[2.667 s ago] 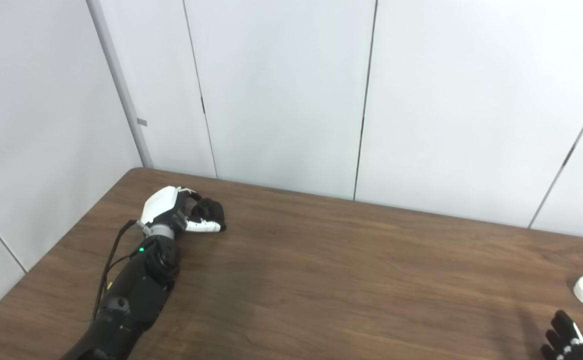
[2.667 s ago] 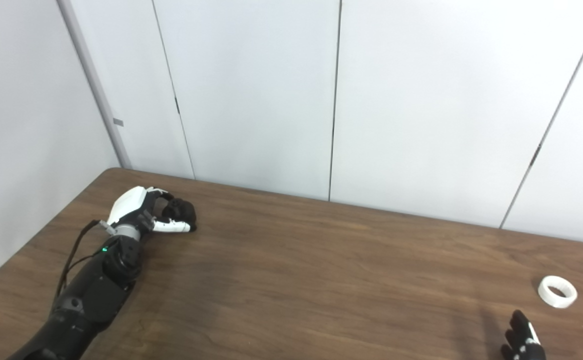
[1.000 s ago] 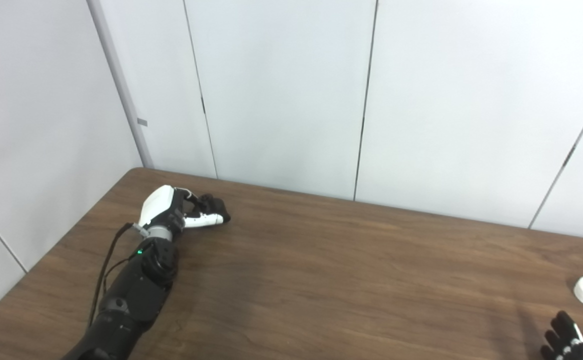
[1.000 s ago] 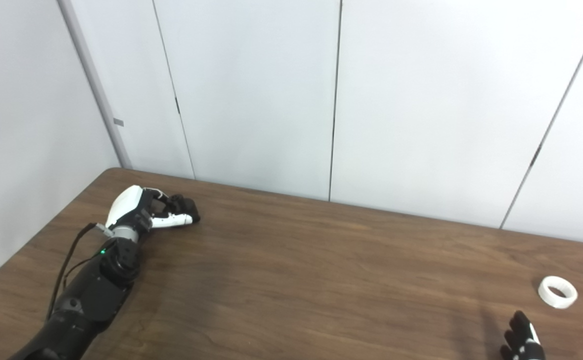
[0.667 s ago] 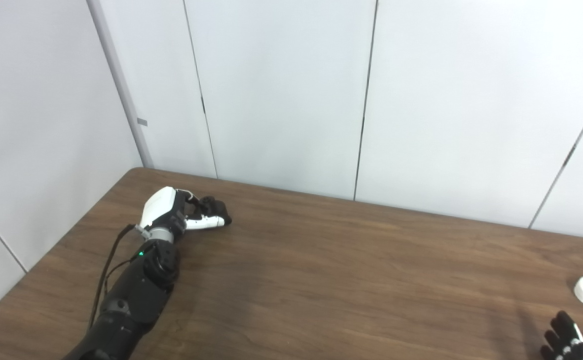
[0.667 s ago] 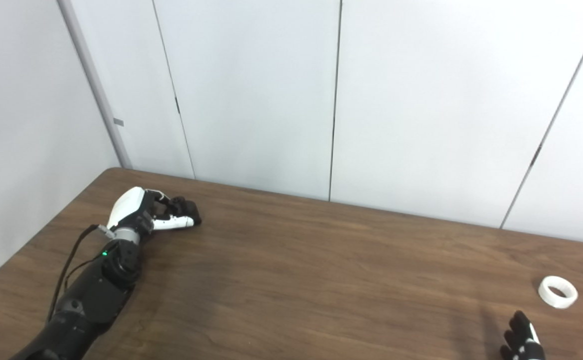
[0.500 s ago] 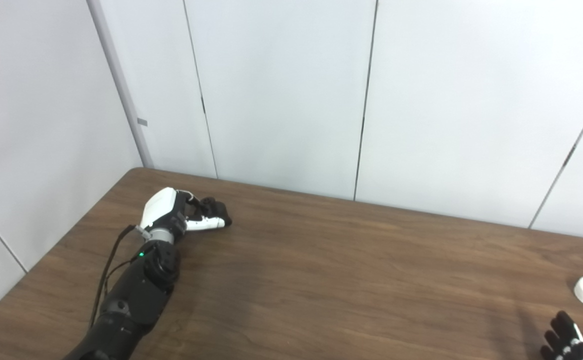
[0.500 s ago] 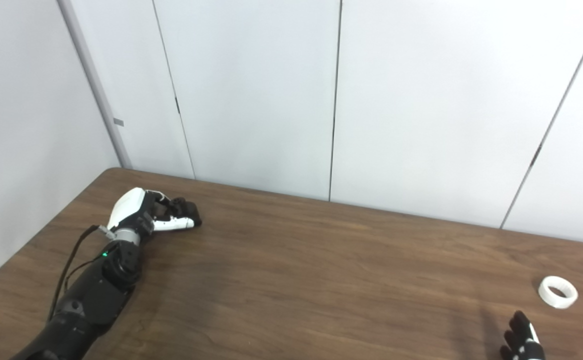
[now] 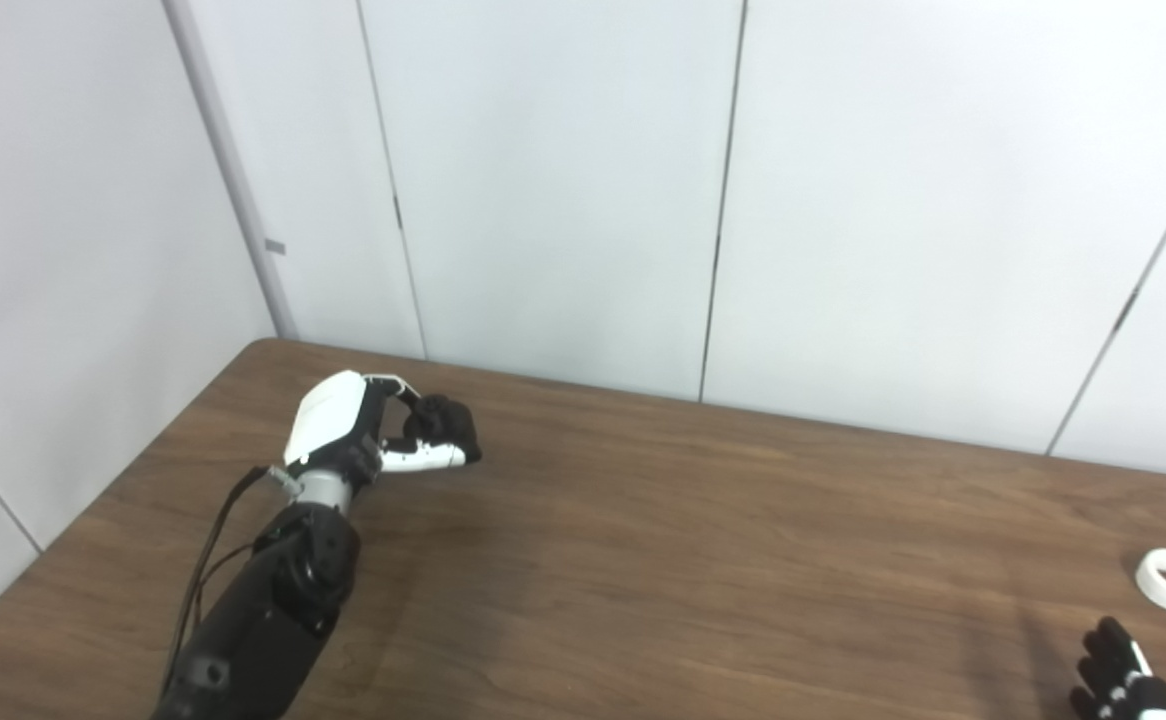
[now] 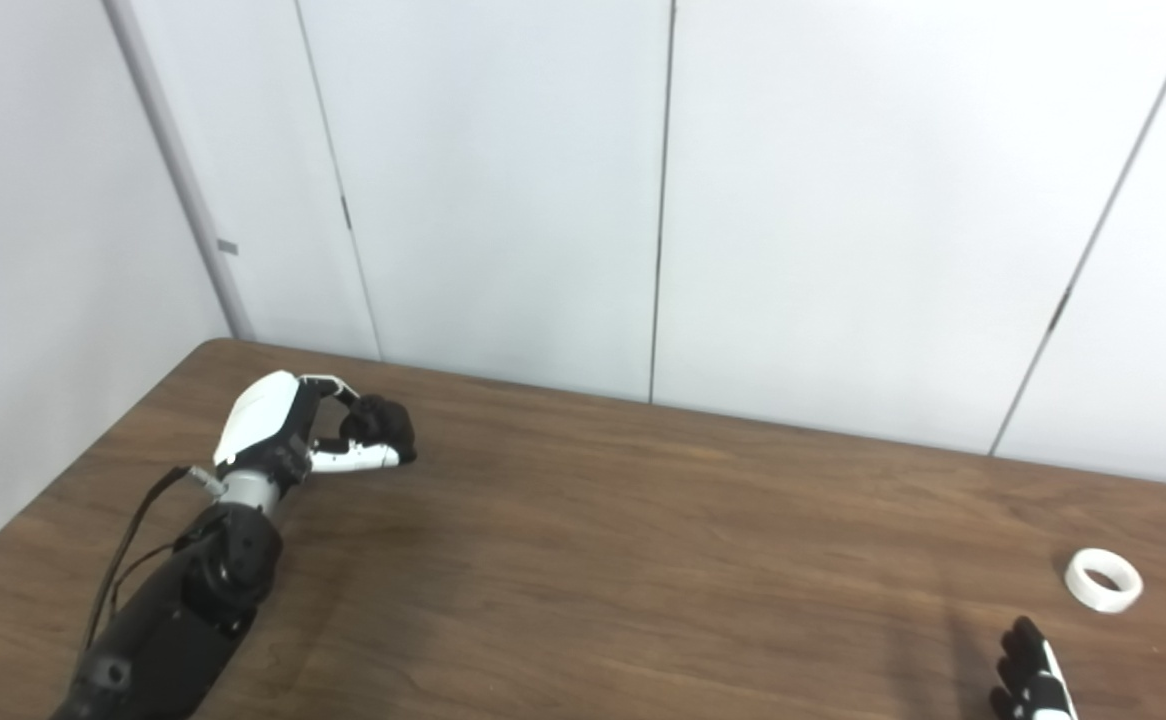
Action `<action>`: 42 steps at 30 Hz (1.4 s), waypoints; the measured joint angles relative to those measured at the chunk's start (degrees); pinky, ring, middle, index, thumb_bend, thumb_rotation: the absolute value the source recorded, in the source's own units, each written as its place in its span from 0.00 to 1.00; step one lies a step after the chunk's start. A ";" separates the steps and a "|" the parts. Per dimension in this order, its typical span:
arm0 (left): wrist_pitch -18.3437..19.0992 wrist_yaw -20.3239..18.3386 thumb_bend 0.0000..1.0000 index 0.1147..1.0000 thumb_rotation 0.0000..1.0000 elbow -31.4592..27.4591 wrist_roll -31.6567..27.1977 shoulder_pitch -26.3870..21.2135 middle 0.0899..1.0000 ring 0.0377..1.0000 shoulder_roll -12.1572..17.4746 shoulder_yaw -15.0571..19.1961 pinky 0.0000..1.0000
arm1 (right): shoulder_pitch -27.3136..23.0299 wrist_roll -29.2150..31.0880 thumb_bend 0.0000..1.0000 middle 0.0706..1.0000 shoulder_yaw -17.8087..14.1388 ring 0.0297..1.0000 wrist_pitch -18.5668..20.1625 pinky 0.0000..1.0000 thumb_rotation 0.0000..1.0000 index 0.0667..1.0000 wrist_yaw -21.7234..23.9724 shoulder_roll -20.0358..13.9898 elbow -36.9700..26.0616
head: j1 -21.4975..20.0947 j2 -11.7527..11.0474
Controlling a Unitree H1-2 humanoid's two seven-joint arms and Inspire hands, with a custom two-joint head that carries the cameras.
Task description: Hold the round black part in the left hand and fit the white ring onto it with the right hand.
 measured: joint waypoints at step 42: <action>-8.48 -8.37 0.52 0.42 0.06 -26.02 19.05 18.73 0.77 0.90 -13.15 -14.73 1.00 | -2.63 -5.15 0.60 0.89 2.59 0.92 -0.65 0.94 1.00 0.88 -3.97 3.84 1.98 | -15.82 10.11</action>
